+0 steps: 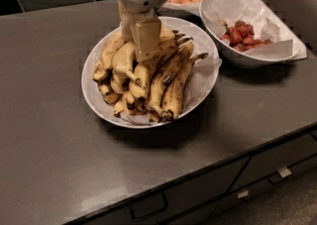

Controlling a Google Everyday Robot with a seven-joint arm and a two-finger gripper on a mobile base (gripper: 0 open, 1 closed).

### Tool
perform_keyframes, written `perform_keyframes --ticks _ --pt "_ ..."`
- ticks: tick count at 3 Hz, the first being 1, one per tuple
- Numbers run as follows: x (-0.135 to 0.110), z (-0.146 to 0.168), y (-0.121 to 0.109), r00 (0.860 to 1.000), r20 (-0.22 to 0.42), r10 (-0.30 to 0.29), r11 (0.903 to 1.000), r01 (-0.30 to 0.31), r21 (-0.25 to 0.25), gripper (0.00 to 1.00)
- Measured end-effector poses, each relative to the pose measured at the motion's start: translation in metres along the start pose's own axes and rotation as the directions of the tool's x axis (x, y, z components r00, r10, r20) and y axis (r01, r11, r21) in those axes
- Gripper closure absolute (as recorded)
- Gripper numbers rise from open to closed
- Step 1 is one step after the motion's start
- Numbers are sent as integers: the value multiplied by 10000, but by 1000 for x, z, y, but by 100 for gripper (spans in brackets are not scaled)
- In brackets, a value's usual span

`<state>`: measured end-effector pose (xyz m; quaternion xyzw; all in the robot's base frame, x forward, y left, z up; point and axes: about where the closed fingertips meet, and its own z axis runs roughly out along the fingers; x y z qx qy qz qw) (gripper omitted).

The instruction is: Pick banana from white bowl

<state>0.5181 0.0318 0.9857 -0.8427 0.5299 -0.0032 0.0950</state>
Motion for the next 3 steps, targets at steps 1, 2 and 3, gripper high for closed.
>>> perform_keyframes --ticks 1,2,3 --pt "0 0 0 10000 0 0 10000 0 0 91" --pt "0 0 0 10000 0 0 10000 0 0 100" --pt "0 0 0 10000 0 0 10000 0 2 100"
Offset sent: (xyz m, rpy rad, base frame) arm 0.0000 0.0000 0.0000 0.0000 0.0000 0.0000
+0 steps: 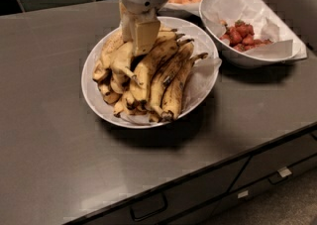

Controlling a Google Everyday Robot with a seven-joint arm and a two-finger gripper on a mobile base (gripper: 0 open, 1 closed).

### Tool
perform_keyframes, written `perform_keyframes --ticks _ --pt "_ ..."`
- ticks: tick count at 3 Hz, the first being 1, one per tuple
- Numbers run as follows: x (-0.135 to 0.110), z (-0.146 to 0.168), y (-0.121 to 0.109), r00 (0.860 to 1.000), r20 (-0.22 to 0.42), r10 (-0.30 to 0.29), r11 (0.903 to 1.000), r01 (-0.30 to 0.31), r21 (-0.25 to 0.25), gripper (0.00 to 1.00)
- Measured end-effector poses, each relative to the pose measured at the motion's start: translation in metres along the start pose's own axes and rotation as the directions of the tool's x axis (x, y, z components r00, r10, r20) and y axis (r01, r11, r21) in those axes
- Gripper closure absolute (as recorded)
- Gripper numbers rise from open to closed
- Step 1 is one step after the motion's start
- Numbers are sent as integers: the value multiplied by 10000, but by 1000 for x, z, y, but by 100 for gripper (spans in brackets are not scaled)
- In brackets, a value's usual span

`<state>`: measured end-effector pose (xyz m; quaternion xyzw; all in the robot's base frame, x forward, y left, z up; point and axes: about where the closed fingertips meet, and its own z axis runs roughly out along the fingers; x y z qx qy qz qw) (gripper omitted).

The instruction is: Pick banana from white bowl

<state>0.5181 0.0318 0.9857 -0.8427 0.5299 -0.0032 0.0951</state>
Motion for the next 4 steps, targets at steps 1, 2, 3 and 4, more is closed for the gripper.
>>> perform_keyframes --ticks 1,2,3,4 --pt "-3 -5 -2 10000 90 40 9979 -46 648 100" --pt "-9 -18 11 10000 -8 82 9898 -81 1422 100" --pt "-16 -36 31 9998 -191 90 9793 -49 2022 100" --pt "-17 -50 45 9996 -255 121 9670 -52 2549 100"
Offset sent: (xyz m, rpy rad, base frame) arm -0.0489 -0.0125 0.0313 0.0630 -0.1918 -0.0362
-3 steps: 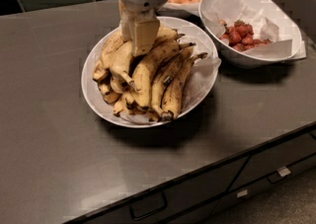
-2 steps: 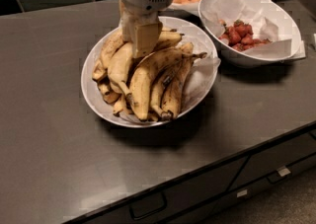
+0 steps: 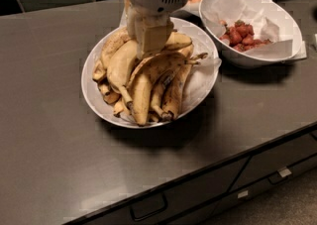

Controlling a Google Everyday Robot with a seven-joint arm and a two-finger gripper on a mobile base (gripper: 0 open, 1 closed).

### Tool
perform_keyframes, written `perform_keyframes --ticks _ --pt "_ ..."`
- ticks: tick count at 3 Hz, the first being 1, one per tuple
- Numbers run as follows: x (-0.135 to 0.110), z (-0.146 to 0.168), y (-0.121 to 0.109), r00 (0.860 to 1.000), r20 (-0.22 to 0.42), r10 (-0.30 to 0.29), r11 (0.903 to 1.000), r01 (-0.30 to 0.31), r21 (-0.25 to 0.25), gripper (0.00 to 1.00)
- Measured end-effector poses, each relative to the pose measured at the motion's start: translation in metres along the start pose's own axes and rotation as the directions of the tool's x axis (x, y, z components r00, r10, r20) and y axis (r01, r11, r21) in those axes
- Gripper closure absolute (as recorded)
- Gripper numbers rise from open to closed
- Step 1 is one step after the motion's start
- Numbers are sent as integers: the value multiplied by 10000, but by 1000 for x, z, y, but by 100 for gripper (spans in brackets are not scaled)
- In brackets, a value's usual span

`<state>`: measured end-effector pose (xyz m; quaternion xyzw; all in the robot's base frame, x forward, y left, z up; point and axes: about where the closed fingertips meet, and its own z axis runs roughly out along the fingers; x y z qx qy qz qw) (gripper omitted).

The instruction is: Pick banana from white bowl

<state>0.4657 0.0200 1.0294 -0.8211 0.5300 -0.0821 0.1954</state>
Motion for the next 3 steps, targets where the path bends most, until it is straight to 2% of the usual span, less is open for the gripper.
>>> perform_keyframes --ticks 1,2,3 --pt "3 -14 6 10000 -4 -42 9981 42 614 100" --pt "2 -36 10 9999 -70 -156 9916 164 1284 100" --pt "-4 -46 10 9997 -7 -261 9885 259 1488 100"
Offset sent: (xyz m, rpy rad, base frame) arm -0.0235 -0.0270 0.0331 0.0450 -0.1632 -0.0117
